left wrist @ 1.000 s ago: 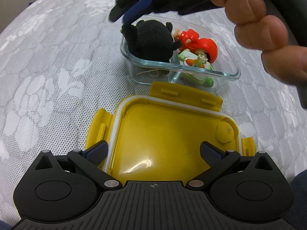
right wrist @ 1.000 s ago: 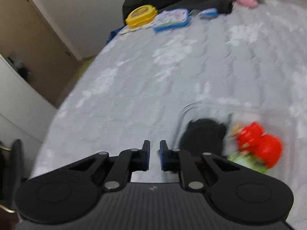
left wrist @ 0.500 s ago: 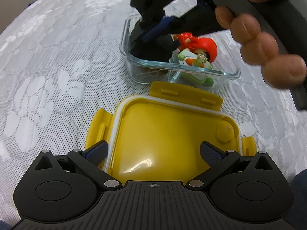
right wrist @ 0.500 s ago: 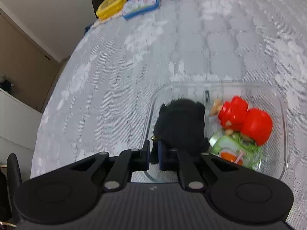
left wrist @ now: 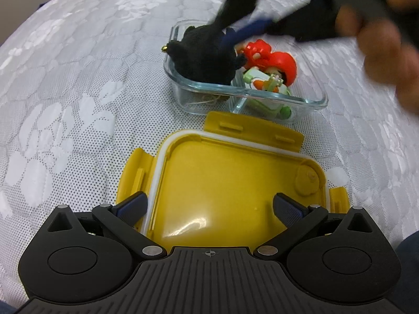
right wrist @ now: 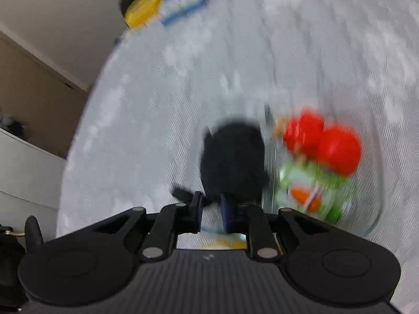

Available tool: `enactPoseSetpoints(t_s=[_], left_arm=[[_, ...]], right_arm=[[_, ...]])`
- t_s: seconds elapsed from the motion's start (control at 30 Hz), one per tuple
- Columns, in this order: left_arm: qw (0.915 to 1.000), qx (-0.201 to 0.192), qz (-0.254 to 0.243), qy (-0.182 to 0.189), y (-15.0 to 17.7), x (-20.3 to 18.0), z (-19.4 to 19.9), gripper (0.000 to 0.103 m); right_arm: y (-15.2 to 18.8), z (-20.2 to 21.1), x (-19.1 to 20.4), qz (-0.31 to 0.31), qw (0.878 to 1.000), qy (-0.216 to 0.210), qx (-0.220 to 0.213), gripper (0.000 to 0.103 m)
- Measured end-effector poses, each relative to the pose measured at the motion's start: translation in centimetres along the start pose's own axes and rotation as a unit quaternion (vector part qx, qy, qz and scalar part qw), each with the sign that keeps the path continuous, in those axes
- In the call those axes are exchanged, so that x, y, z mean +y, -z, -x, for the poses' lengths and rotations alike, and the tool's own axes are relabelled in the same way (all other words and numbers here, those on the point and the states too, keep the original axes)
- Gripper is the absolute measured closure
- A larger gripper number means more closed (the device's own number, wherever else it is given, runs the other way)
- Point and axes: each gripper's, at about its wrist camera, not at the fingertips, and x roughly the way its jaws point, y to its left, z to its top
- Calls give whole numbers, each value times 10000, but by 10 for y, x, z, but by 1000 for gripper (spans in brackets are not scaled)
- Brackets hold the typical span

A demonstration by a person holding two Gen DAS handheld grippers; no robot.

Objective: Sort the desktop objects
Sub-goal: 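Press the black plush toy down into the glass container with the right gripper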

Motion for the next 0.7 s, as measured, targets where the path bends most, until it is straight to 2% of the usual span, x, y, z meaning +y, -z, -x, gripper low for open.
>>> enactPoseSetpoints(t_s=[0.1, 0.3, 0.47, 0.63, 0.7], left_arm=[[10000, 1, -29, -24, 0, -2, -1, 0], [10000, -7, -25, -4, -1, -1, -2, 0], [9999, 6, -159, -13, 1, -1, -1, 0], [9998, -2, -178, -2, 3, 0, 1, 0], [9999, -9, -136, 32, 4, 1, 3, 0]], right_arm=[[-8, 7, 14, 553, 9965, 478, -409, 84], [-4, -36, 23, 732, 9936, 779, -376, 85], [2, -36, 22, 761, 9935, 827, -187, 85], [-7, -43, 21, 681, 9935, 898, -163, 84], [-8, -35, 26, 705, 9932, 911, -190, 81]])
